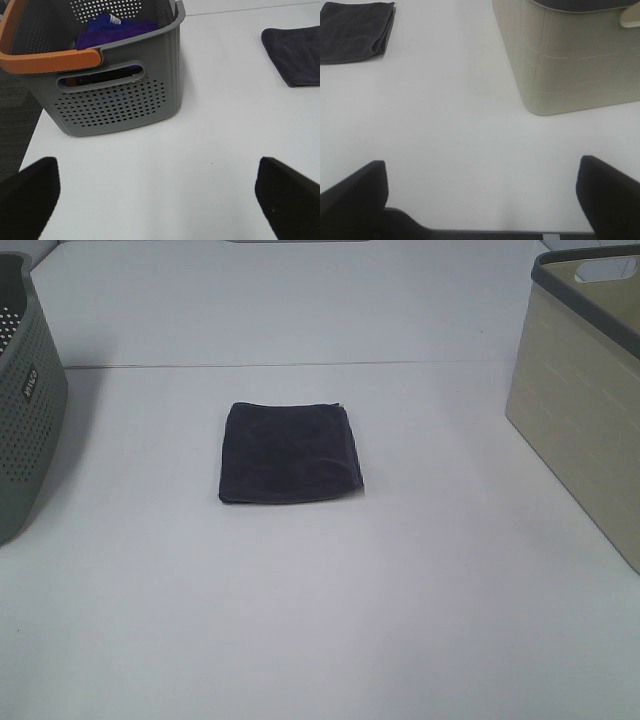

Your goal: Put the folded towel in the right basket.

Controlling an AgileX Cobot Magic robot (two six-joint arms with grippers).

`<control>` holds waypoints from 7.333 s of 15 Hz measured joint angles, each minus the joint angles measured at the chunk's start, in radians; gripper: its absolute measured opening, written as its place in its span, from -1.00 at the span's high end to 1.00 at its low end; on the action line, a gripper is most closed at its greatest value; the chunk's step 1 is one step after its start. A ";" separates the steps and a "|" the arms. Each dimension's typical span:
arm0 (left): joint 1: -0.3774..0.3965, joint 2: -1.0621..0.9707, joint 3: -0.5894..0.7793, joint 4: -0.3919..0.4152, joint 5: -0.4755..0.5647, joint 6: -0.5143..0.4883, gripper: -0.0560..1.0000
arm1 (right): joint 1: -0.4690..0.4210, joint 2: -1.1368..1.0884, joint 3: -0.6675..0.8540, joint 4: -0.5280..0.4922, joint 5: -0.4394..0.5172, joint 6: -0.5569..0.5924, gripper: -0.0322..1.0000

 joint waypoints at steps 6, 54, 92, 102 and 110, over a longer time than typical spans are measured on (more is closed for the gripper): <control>0.000 0.000 0.000 0.000 0.000 0.000 -0.98 | 0.000 0.000 0.000 0.000 0.000 0.000 -0.96; 0.000 0.000 0.000 0.001 0.000 0.000 -0.98 | 0.449 2.666 -1.693 0.674 -0.271 0.010 0.40; 0.000 0.000 0.000 0.037 0.000 0.000 -0.98 | -0.183 1.890 -1.550 0.153 0.113 -0.113 -0.95; 0.000 0.000 0.000 0.037 0.000 0.000 -0.98 | 0.011 1.008 -0.642 0.018 0.048 0.013 -0.95; 0.000 0.000 0.000 0.037 0.000 0.000 -0.98 | 0.011 0.233 -0.160 -0.052 0.021 -0.008 -0.95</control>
